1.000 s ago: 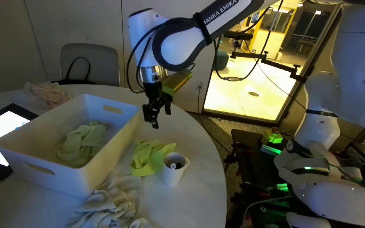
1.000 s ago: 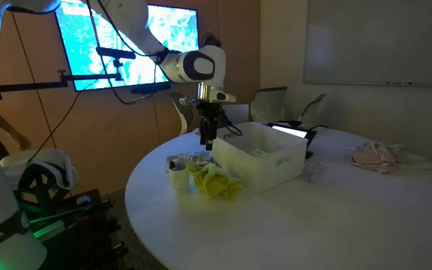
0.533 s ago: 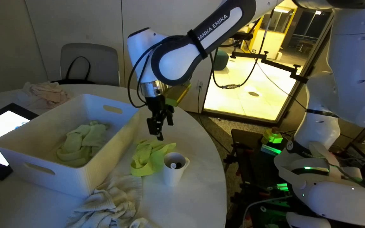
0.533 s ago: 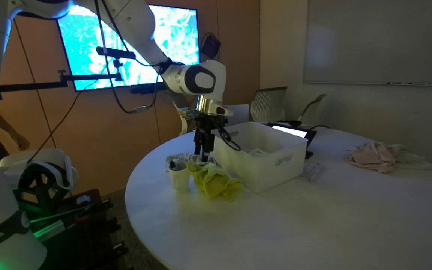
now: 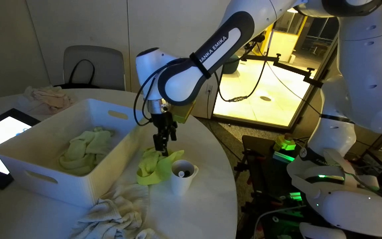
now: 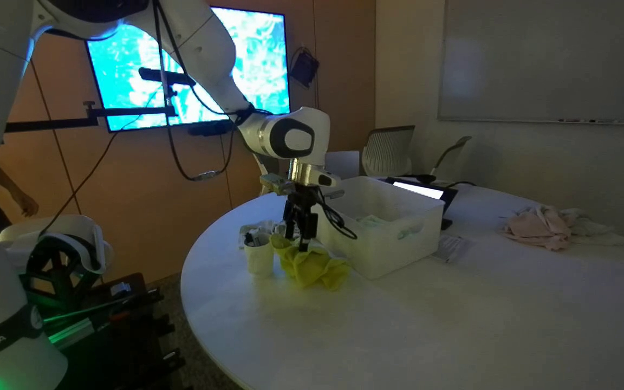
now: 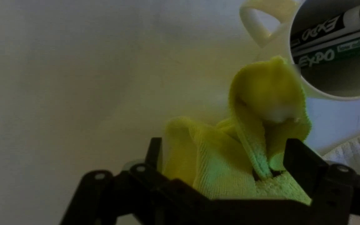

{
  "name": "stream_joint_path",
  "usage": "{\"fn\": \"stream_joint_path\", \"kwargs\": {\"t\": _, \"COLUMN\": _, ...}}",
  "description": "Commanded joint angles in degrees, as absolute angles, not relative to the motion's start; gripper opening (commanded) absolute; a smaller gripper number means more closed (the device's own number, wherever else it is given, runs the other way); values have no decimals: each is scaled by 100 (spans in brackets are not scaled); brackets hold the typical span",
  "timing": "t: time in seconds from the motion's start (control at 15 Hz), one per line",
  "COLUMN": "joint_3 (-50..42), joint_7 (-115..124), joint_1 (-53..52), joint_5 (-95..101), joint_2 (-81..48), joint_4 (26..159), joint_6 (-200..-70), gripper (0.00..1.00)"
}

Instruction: Put the green towel in the basket, then put the two markers in the cup, then put the other green towel in the basket, then the black tape in the cup, then the white towel in the basket

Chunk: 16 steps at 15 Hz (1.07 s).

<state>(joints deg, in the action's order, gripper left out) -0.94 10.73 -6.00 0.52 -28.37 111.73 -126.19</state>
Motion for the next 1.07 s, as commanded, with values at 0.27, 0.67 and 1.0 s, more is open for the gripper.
{"fn": "stream_joint_path", "kwargs": {"t": 0.27, "joint_3": 175, "joint_7": 19, "joint_1": -192, "joint_5": -157, "joint_2": -3182, "joint_4": 11144, "joint_6": -13400, "gripper": 100}}
{"fn": "stream_joint_path", "kwargs": {"t": 0.67, "joint_3": 219, "joint_7": -306, "joint_1": -155, "joint_5": -105, "joint_2": -3288, "joint_4": 11138, "joint_6": -13356, "gripper": 81}}
{"fn": "stream_joint_path", "kwargs": {"t": 1.0, "joint_3": 249, "joint_7": -406, "joint_1": -134, "joint_5": -137, "joint_2": -3325, "joint_4": 11121, "joint_6": -13336, "gripper": 39}}
